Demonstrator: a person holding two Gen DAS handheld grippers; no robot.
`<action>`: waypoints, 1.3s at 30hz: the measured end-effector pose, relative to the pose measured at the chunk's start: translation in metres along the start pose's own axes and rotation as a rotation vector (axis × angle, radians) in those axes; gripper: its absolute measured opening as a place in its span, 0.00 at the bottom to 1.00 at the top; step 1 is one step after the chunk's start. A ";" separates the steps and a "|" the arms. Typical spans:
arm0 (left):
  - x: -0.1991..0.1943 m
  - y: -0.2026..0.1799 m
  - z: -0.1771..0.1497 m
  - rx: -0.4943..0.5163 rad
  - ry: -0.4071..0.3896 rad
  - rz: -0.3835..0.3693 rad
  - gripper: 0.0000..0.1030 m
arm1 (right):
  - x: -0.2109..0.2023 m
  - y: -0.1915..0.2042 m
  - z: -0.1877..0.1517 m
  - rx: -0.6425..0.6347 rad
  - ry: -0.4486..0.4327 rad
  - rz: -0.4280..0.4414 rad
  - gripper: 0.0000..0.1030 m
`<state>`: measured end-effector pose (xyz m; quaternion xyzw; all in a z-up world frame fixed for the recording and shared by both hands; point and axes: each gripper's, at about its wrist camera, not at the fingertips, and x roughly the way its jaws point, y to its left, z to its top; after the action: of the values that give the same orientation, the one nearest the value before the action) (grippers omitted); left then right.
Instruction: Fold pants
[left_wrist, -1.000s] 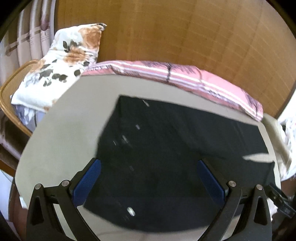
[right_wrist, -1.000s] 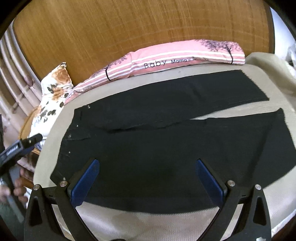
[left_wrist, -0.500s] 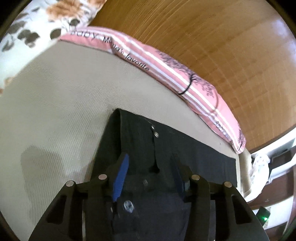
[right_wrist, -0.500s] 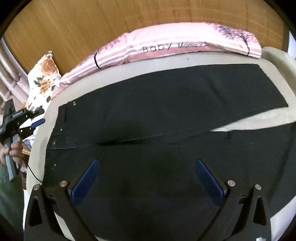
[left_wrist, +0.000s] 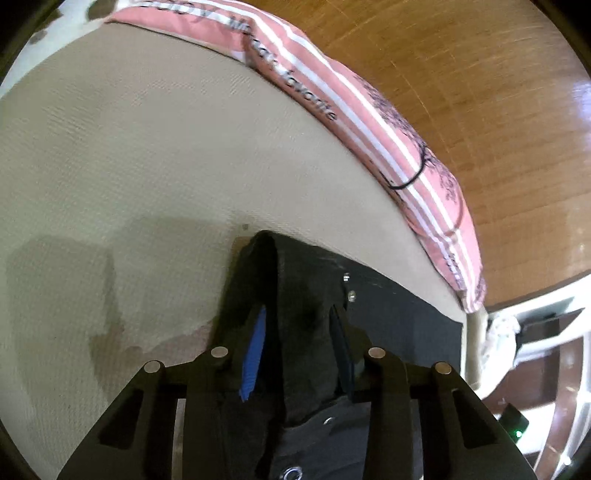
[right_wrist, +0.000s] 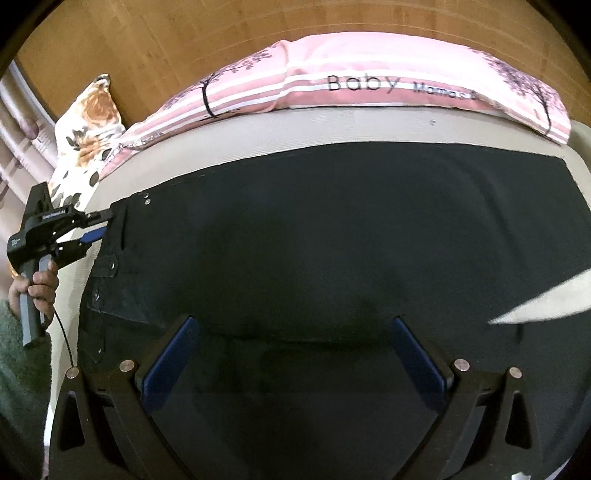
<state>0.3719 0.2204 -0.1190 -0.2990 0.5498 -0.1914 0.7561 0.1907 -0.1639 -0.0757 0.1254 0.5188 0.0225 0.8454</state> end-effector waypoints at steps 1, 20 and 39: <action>0.003 -0.002 0.002 0.007 0.006 -0.016 0.35 | 0.002 0.001 0.001 -0.004 0.000 -0.001 1.00; 0.026 -0.027 0.014 0.115 -0.087 -0.066 0.09 | 0.053 0.001 0.104 -0.243 0.074 0.233 1.00; -0.035 -0.069 -0.015 0.282 -0.231 -0.189 0.09 | 0.128 0.019 0.208 -0.769 0.451 0.582 0.74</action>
<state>0.3494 0.1869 -0.0519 -0.2603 0.3968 -0.3010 0.8272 0.4349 -0.1626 -0.0937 -0.0626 0.5856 0.4709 0.6568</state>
